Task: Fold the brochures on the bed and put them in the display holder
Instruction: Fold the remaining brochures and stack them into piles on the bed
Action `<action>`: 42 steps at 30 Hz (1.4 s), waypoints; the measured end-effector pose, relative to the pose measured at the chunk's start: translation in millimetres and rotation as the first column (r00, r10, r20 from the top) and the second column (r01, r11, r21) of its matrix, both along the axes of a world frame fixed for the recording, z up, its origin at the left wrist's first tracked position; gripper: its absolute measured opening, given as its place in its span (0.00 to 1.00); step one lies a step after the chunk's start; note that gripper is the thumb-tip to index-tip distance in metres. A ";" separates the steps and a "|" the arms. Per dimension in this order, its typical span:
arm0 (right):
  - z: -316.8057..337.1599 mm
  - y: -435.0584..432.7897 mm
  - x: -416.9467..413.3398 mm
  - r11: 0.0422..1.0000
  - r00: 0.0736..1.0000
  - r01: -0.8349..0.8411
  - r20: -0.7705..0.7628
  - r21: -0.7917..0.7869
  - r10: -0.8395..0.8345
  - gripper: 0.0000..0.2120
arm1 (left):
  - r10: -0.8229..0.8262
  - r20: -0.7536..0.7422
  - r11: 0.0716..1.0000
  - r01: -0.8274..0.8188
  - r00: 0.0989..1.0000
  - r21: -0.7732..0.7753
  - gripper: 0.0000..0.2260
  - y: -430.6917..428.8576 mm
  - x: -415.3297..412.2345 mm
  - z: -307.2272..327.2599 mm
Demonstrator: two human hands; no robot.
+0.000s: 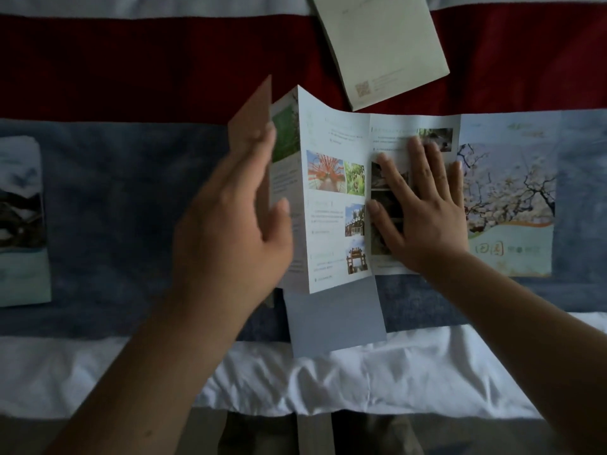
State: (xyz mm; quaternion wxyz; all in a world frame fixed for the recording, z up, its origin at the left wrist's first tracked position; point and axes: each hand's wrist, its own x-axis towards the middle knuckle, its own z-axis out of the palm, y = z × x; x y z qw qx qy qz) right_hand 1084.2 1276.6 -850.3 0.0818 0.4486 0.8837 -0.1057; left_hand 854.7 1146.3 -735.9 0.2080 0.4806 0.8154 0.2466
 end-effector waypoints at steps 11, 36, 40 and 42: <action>-1.6 -1.5 0.9 1.000 1.000 -0.003 -0.005 0.008 0.004 0.34 | -0.012 -0.053 0.998 0.009 0.999 -0.057 0.23 -5.7 25.7 -42.9; -2.8 -4.3 1.0 0.999 0.998 0.022 -0.054 0.042 -0.019 0.33 | 0.232 0.129 0.968 -0.215 0.964 -0.129 0.43 -1.5 15.1 -67.5; -2.1 -2.6 1.8 0.999 0.999 0.017 -0.037 0.028 -0.016 0.33 | 0.180 -0.090 0.962 -0.195 0.980 -0.193 0.40 -9.9 -3.5 -77.5; -1.8 -1.4 2.5 1.000 1.000 0.004 -0.024 0.015 -0.003 0.33 | 0.143 -0.173 0.957 -0.181 0.974 -0.225 0.40 -12.1 -10.7 -84.9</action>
